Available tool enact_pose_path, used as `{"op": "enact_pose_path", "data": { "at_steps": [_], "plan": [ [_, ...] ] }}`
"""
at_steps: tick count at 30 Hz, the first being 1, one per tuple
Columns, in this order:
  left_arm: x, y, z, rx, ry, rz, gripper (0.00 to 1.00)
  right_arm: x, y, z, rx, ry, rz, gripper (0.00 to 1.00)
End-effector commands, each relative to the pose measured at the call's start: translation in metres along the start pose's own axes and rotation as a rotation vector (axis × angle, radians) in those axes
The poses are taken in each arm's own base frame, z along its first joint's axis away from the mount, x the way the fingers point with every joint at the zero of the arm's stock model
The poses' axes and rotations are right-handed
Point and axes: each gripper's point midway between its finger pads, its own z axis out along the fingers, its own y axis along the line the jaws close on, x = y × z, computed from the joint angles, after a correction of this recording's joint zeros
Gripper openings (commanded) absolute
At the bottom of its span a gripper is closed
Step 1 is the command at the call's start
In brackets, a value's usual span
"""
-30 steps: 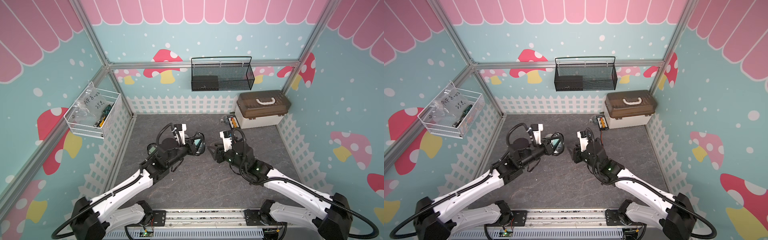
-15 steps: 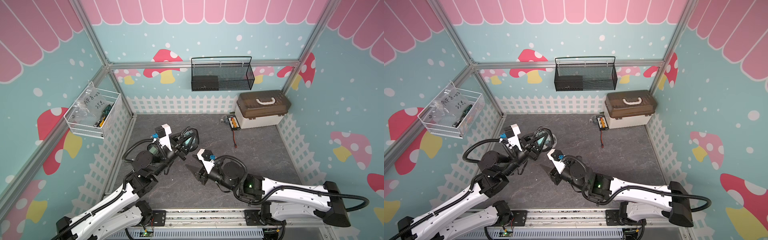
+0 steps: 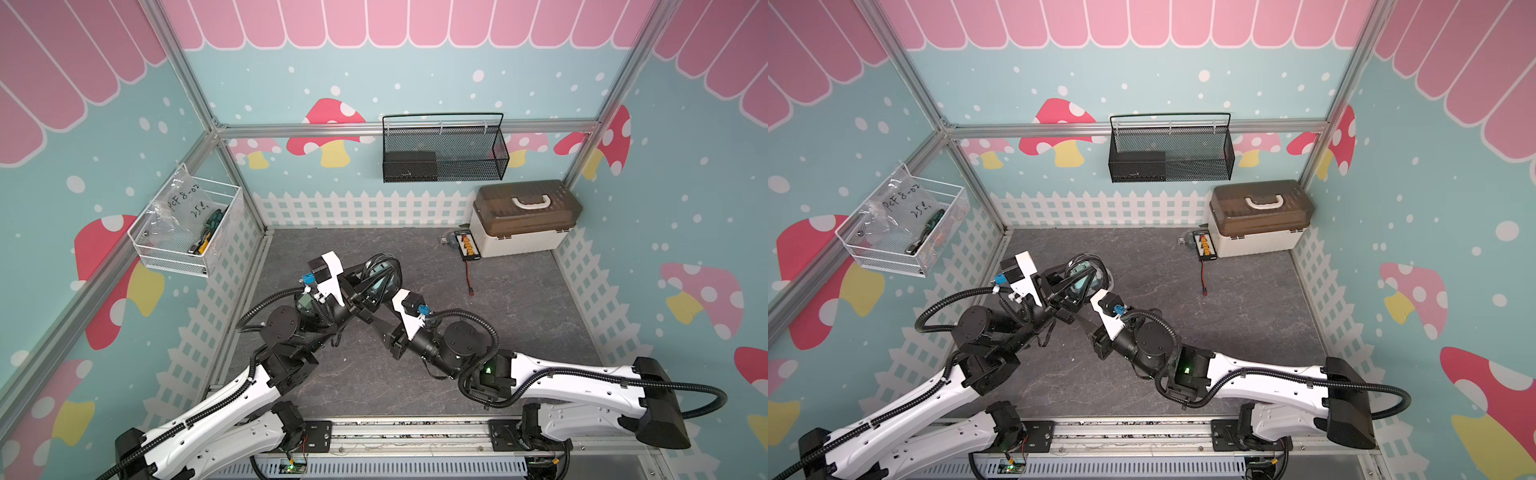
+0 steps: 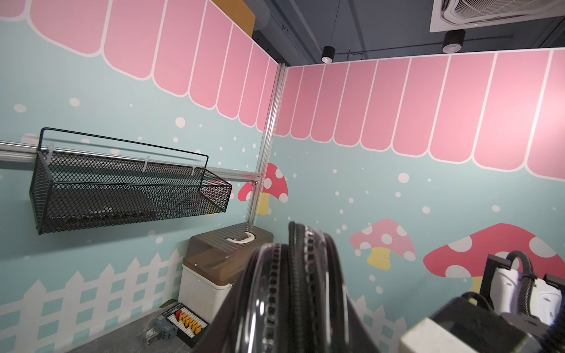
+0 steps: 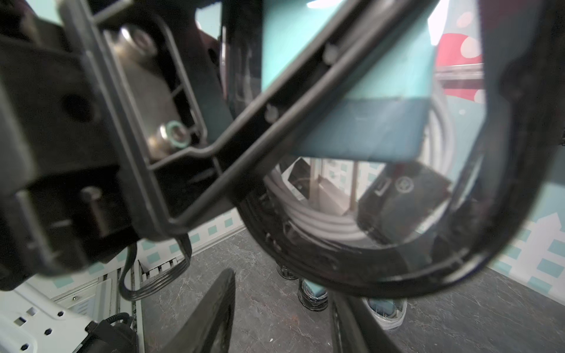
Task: Pack away charging kits
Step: Zip the zipper on the storage bag.
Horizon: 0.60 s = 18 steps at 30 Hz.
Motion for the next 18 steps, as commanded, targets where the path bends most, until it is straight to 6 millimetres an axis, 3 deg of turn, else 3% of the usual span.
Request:
{"op": "enact_pose_path", "data": {
  "at_steps": [1,12,18],
  "plan": [
    [-0.002,0.003,0.001,-0.021,-0.029,0.036,0.00,-0.024,0.000,0.002,0.010,-0.072,0.004,0.46],
    [0.010,0.013,0.001,-0.063,-0.026,0.020,0.00,-0.027,-0.013,0.008,0.096,-0.074,0.036,0.38],
    [0.011,0.014,0.000,-0.066,-0.030,0.010,0.00,-0.029,-0.020,0.013,0.152,-0.064,0.060,0.26]
  ]
}}
